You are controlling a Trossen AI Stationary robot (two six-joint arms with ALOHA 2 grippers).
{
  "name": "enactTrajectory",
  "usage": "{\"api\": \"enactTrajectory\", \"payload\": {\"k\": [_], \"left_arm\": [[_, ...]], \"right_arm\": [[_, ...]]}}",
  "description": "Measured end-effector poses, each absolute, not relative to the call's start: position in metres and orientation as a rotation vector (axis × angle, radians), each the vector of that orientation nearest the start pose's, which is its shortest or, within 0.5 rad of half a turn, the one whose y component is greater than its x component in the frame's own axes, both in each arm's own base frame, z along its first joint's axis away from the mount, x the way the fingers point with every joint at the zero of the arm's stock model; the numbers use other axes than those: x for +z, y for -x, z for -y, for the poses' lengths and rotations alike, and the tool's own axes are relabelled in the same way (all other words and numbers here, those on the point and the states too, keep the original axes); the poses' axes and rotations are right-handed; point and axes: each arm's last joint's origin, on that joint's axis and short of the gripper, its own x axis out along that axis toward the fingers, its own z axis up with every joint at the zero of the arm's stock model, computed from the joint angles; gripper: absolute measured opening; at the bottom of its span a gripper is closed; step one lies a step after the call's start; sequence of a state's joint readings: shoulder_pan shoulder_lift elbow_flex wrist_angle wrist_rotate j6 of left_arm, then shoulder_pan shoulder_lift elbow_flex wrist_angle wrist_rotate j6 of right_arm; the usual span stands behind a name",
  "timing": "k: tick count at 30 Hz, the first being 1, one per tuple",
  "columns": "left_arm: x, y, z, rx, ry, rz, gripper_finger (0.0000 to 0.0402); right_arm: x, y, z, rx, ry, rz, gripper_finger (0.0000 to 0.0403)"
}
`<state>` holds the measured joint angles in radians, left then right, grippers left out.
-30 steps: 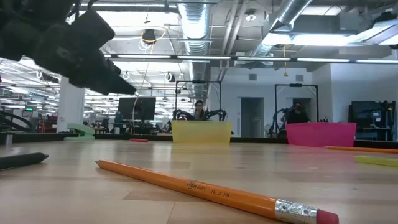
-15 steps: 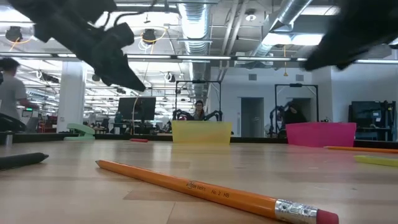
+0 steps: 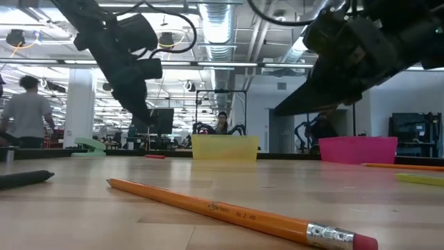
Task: Sort crayons/erasers/pens/pencils in bins
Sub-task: Put the black pen into the red bin
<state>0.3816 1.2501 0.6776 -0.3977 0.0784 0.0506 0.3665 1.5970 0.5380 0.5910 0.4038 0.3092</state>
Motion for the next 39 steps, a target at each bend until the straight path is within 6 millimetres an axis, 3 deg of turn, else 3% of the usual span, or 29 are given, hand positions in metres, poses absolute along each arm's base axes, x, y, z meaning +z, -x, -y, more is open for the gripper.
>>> {"api": "enactTrajectory", "payload": {"k": [5, 10, 16, 24, 30, 39], "left_arm": [[0.191, -0.218, -0.054, 0.138, 0.157, -1.066, 0.0000], [0.190, -0.224, -0.010, 0.061, 0.120, -1.084, 0.0000], [0.194, -0.225, 0.030, 0.058, 0.193, -1.062, 0.0000], [0.212, -0.226, 0.067, 0.055, 0.302, -1.016, 0.0000], [0.216, -0.221, 0.084, 0.105, 0.367, -1.010, 0.0000], [0.212, -0.220, 0.092, 0.163, 0.439, -1.021, 0.0000]], "right_arm": [[0.139, -0.274, -0.076, -0.112, -0.097, -0.435, 0.0003], [0.138, -0.278, -0.065, -0.141, -0.067, -0.423, 0.0003], [0.135, -0.288, -0.066, -0.118, -0.031, -0.306, 0.0003], [0.118, -0.298, -0.065, -0.099, -0.019, -0.244, 0.0002], [0.118, -0.299, -0.063, -0.106, -0.010, -0.231, 0.0002], [0.124, -0.299, -0.063, -0.105, -0.012, -0.213, 0.0002]]}}
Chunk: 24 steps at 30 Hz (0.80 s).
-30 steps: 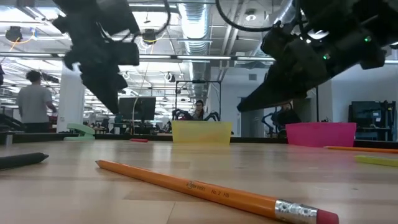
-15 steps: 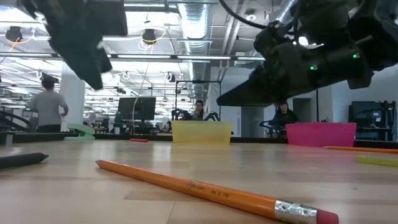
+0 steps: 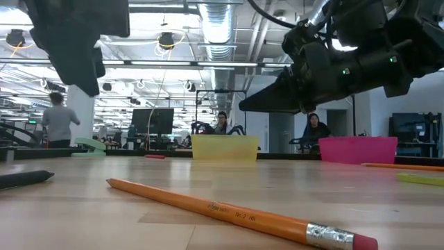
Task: Sort crayons/erasers/pens/pencils in bins
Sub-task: Put the black pen into the red bin
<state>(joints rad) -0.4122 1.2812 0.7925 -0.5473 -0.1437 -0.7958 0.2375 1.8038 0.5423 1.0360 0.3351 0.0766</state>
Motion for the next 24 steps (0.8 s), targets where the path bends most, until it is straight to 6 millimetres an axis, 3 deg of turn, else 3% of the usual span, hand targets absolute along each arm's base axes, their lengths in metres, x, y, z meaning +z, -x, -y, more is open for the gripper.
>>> {"api": "enactTrajectory", "payload": {"k": [3, 8, 14, 18, 24], "left_arm": [[0.203, -0.225, 0.097, 0.169, 0.437, -1.064, 0.0000], [0.195, -0.248, 0.116, 0.176, 0.417, -1.145, 0.0000], [0.185, -0.271, 0.139, 0.241, 0.555, -1.390, 0.0009], [0.176, -0.281, 0.155, 0.256, 0.614, -1.497, 0.0041], [0.169, -0.290, 0.165, 0.348, 0.725, -1.433, 0.0114]], "right_arm": [[0.124, -0.299, -0.063, -0.105, -0.005, -0.216, 0.0002], [0.124, -0.299, -0.063, -0.105, -0.005, -0.215, 0.0002], [0.124, -0.299, -0.063, -0.106, -0.005, -0.213, 0.0003], [0.123, -0.299, -0.062, -0.105, 0.009, -0.220, 0.0002], [0.123, -0.298, -0.064, -0.099, 0.017, -0.219, 0.0003]]}}
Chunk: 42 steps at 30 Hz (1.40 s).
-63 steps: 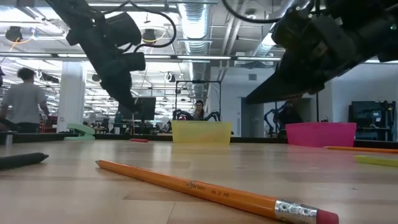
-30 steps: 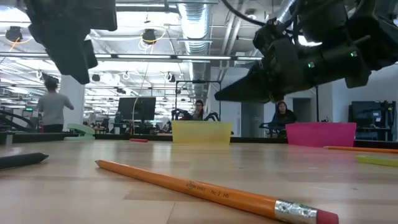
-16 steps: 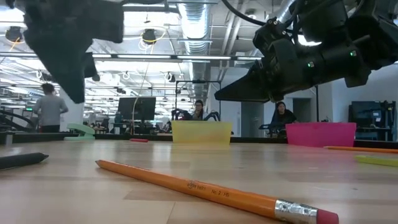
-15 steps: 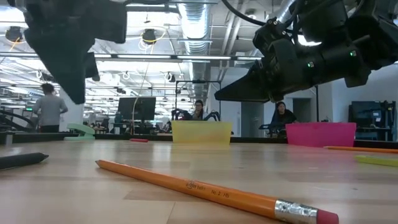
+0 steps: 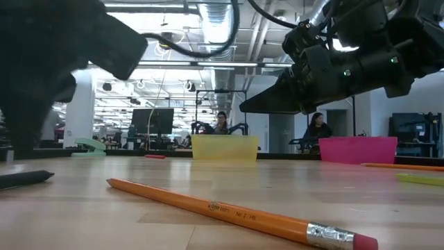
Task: Sort crayons/erasers/pens/pencils in bins
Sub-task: Put the black pen into the red bin
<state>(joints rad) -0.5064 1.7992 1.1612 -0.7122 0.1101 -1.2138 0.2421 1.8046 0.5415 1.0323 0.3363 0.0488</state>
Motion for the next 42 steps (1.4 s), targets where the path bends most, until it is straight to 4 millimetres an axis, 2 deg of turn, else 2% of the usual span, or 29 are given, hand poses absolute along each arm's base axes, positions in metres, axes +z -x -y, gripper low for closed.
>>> {"api": "enactTrajectory", "payload": {"k": [5, 9, 18, 24, 27, 31, 35, 42], "left_arm": [[0.161, -0.290, 0.165, 0.464, 0.767, -1.405, 0.0168], [0.156, -0.291, 0.167, 0.482, 0.755, -1.397, 0.0186], [0.151, -0.283, 0.168, 0.550, 0.677, -1.404, 0.0167], [0.148, -0.281, 0.169, 0.507, 0.621, -1.409, 0.0130], [0.150, -0.282, 0.168, 0.500, 0.622, -1.411, 0.0125], [0.156, -0.284, 0.168, 0.506, 0.595, -1.435, 0.0141], [0.158, -0.284, 0.170, 0.529, 0.644, -1.445, 0.0168], [0.149, -0.278, 0.168, 0.576, 0.664, -1.457, 0.0188]], "right_arm": [[0.123, -0.298, -0.068, -0.087, 0.024, -0.217, 0.0003], [0.124, -0.298, -0.068, -0.084, 0.032, -0.216, 0.0003], [0.124, -0.299, -0.068, -0.084, 0.034, -0.215, 0.0002], [0.124, -0.299, -0.068, -0.084, 0.038, -0.214, 0.0004], [0.124, -0.299, -0.068, -0.084, 0.038, -0.215, 0.0002], [0.124, -0.299, -0.068, -0.084, 0.038, -0.214, 0.0004], [0.124, -0.299, -0.068, -0.084, 0.041, -0.214, 0.0002], [0.124, -0.299, -0.068, -0.084, 0.041, -0.216, 0.0003]]}}
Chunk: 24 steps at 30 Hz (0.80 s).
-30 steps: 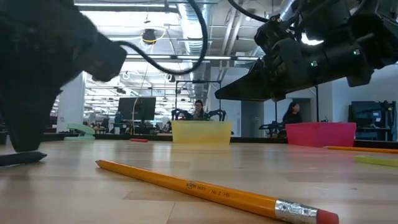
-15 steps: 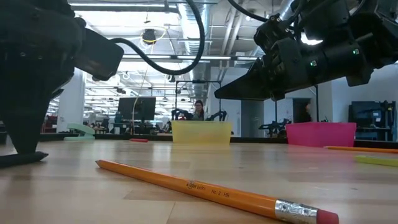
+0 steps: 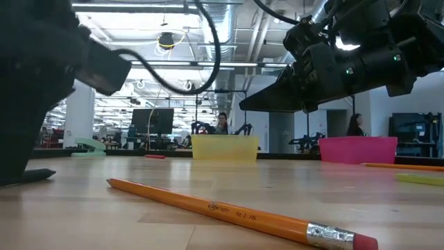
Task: Sort crayons/erasers/pens/pencils in bins
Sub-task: Put the black pen into the red bin
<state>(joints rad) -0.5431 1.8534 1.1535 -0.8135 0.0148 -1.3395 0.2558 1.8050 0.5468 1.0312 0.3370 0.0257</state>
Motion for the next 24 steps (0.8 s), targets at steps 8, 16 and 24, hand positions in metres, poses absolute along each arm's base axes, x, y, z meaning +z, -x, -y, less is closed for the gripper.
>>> {"api": "enactTrajectory", "payload": {"k": [8, 16, 24], "left_arm": [[0.134, -0.271, 0.161, 0.569, 0.660, -1.445, 0.0140], [0.134, -0.274, 0.158, 0.496, 0.559, -1.441, 0.0063], [0.140, -0.278, 0.158, 0.424, 0.472, -1.363, 0.0020]], "right_arm": [[0.124, -0.299, -0.068, -0.084, 0.041, -0.221, 0.0003], [0.124, -0.299, -0.068, -0.084, 0.041, -0.221, 0.0004], [0.124, -0.299, -0.068, -0.085, 0.035, -0.222, 0.0005]]}}
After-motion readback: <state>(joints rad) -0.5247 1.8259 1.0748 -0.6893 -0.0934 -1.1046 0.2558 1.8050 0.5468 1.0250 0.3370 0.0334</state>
